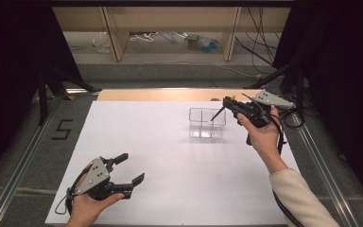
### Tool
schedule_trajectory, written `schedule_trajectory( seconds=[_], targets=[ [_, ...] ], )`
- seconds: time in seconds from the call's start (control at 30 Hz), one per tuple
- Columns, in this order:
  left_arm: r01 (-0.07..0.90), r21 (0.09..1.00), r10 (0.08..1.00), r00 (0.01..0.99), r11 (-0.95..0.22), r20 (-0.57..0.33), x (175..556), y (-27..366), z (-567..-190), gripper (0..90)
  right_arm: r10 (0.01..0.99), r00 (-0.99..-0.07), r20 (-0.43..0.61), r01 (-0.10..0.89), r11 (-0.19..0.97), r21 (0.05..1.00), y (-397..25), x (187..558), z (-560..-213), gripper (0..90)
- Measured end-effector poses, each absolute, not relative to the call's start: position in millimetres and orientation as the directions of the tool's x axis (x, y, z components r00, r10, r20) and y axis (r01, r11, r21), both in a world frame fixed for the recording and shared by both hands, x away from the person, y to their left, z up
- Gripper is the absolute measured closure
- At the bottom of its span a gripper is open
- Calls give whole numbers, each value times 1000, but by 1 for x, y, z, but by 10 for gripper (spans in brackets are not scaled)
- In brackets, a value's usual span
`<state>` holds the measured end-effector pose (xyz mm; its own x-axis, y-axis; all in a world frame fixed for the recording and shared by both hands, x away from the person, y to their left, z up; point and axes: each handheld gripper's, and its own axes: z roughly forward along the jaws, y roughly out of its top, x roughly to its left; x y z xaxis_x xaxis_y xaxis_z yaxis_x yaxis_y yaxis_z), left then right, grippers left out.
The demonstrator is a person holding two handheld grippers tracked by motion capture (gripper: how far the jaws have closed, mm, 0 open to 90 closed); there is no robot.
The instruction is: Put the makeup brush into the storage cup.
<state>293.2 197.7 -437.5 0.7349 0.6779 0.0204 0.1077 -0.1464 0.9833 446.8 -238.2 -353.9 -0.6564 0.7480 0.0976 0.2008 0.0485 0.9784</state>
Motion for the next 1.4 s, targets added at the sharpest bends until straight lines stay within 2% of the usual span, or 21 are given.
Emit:
schedule_trajectory(
  seconds=[1.4],
  targets=[
    [113, 983, 681, 732, -147, 18, 292, 197, -438, 151, 761, -645, 62, 183, 76, 980, -229, 459, -350, 839]
  ],
)
